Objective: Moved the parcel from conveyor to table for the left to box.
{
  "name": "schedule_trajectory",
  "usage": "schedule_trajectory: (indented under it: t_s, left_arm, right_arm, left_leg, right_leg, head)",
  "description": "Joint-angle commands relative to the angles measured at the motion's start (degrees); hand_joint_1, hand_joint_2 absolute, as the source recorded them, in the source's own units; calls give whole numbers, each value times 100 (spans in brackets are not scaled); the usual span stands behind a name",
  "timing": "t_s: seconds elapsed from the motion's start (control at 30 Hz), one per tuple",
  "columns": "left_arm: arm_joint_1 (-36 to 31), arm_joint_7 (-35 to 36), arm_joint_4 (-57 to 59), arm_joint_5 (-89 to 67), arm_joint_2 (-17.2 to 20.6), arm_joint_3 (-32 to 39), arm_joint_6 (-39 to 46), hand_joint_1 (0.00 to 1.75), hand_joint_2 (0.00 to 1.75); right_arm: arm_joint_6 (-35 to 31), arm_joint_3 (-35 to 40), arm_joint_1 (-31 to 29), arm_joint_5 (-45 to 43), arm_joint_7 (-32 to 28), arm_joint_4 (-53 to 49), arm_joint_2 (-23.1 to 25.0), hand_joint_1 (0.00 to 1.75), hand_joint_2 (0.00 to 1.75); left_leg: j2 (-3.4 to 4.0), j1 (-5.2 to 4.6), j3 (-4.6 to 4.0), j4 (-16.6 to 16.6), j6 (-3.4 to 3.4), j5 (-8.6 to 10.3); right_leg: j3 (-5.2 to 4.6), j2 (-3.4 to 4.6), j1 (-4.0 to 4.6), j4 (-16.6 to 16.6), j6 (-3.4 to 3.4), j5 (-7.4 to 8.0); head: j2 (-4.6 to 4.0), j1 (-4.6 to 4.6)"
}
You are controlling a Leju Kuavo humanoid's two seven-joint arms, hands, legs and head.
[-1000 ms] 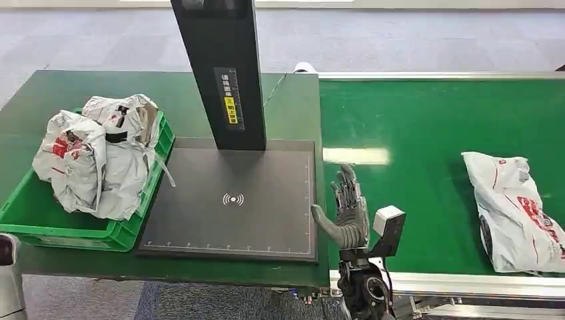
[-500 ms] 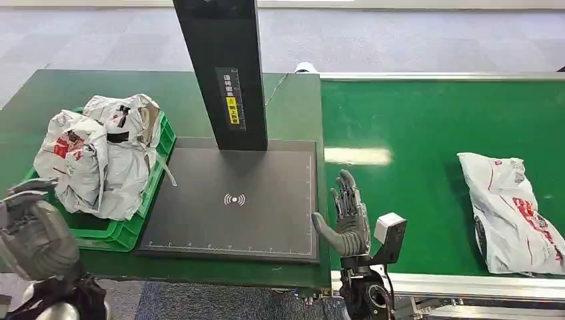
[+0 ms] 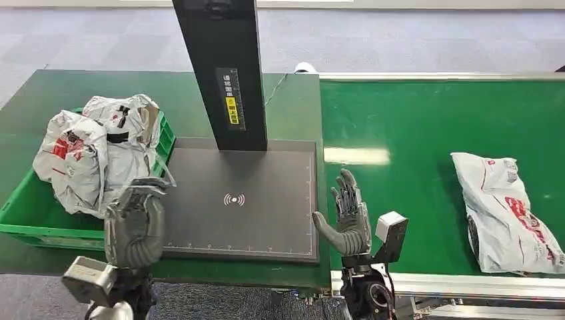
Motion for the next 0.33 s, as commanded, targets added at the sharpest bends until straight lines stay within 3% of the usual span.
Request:
schedule_trajectory:
  t_s: [0.03, 0.17, 0.2, 0.23, 0.33]
  left_arm:
    - [-572, 208, 1443, -352, 165, -1219, -353, 175, 175]
    - [-578, 222, 1462, -370, 147, -1246, -346, 175, 175]
    - [-618, 380, 1533, -506, 141, -1315, -360, 51, 175]
    - [-641, 460, 1593, -609, 128, -1335, -308, 0, 175]
    - [-646, 521, 1745, -809, 75, -1151, 63, 0, 175]
  right_arm:
    - [-40, 41, -326, 47, -3, 554, -162, 0, 175]
    - [-37, 41, -329, 45, -9, 561, -169, 0, 175]
    - [-37, 51, -346, 41, -21, 581, -165, 0, 175]
    - [-36, 60, -343, 36, -24, 561, -161, 0, 175]
    - [-75, 76, -225, 8, 7, 354, -178, 0, 175]
  left_leg:
    - [-22, -1, 12, -13, 1, 7]
    - [-17, 0, 13, -13, 4, 7]
    - [-13, -1, 13, -12, 4, 5]
    - [-7, 0, 8, -8, 3, 3]
    - [-10, 0, 9, -8, 2, 4]
  right_leg:
    - [17, -21, -1, -11, -1, 0]
    - [18, -17, 0, -15, 1, 2]
    - [17, -12, 0, -13, 2, 2]
    - [10, -7, 0, -7, 1, 1]
    - [11, -9, 0, -7, 0, 0]
  head:
    - [0, -2]
    - [0, -2]
    - [0, -2]
    - [0, 0]
    - [0, -2]
